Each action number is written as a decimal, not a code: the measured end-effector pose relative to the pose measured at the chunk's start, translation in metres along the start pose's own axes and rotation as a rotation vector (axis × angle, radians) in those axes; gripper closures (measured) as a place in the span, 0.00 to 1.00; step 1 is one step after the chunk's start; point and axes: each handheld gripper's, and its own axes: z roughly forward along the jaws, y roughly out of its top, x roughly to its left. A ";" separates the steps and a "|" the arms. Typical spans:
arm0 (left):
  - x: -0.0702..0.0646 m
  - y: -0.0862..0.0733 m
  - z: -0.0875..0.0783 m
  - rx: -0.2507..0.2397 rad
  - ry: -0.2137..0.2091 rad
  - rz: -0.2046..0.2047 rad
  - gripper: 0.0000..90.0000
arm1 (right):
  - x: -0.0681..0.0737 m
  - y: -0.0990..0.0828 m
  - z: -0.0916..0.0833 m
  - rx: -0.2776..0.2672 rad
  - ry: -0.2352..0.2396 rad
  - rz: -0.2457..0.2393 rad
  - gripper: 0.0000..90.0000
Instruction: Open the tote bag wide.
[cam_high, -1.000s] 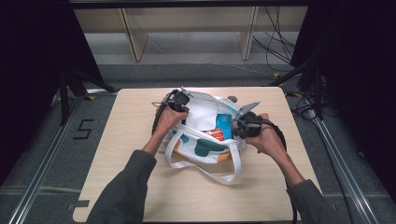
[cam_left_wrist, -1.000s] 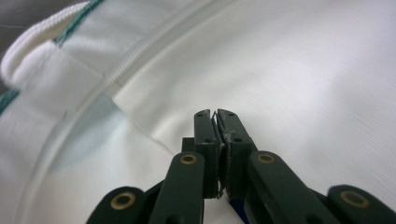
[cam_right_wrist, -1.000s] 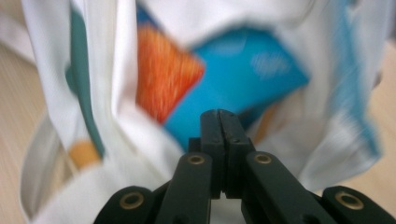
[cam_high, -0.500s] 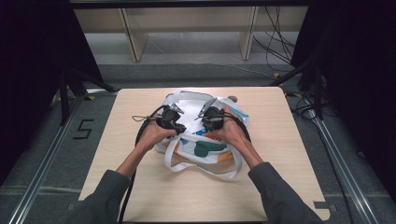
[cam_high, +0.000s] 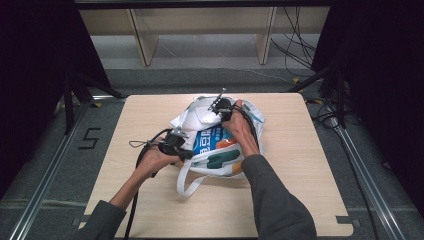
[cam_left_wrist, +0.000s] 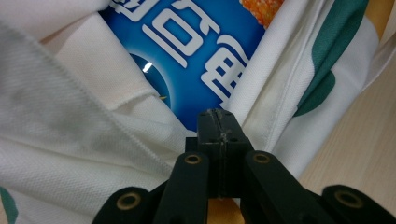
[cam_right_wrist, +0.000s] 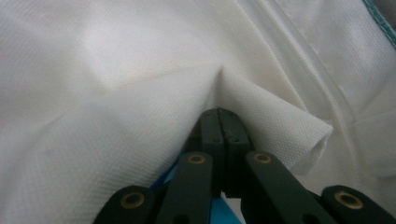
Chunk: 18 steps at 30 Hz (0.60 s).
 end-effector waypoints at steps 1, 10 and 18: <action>0.000 -0.001 0.000 -0.005 -0.001 0.000 0.99 | -0.002 0.000 0.003 0.006 0.011 0.022 1.00; 0.003 0.007 -0.014 -0.145 0.023 -0.054 0.92 | -0.015 -0.006 -0.011 -0.038 0.094 0.089 1.00; 0.048 0.034 -0.028 -0.206 0.195 -0.112 0.92 | -0.025 -0.030 -0.066 -0.215 0.201 0.120 1.00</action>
